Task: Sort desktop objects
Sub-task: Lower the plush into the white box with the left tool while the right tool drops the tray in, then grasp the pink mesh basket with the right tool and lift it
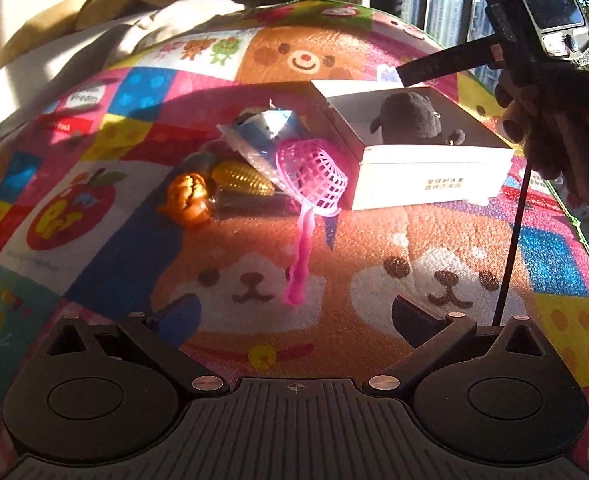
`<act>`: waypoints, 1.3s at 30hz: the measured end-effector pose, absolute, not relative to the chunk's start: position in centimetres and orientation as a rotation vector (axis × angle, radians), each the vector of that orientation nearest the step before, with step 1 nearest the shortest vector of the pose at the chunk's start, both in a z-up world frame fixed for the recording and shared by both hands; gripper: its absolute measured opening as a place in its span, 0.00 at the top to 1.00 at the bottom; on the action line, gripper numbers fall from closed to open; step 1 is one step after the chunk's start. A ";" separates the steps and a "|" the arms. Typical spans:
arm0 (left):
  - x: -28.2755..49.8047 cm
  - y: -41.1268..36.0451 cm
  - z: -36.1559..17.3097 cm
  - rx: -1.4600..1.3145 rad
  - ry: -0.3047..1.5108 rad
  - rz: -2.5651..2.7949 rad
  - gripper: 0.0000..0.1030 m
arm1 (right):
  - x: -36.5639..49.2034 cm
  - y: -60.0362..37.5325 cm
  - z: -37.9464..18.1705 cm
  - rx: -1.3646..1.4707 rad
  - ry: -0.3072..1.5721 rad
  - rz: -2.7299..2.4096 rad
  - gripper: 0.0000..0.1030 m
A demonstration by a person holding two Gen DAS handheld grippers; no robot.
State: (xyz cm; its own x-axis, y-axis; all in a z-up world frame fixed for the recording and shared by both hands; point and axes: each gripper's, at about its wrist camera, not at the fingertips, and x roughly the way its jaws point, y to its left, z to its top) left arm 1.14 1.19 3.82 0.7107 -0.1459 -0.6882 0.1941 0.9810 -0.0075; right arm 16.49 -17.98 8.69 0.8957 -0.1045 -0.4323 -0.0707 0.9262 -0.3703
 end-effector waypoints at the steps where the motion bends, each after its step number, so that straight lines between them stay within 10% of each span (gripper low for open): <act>1: 1.2 1.1 3.7 0.074 0.758 -0.189 0.00 | 15.8 -18.2 9.3 -0.339 0.472 0.033 0.02; 7: 0.5 1.1 3.1 0.136 0.741 -0.183 0.00 | 10.9 -16.1 9.3 -0.347 0.440 0.239 0.02; 11: -0.8 2.3 2.4 0.187 0.728 -0.148 0.00 | 8.4 -11.2 8.0 -0.517 0.429 0.371 0.25; 27: -3.3 9.6 2.5 0.037 0.735 -0.026 0.00 | 9.2 -3.1 2.3 -0.767 0.480 0.376 0.51; 39: -2.7 8.0 2.0 0.039 0.753 -0.073 0.00 | 2.5 -11.7 7.8 -0.198 0.695 0.565 0.51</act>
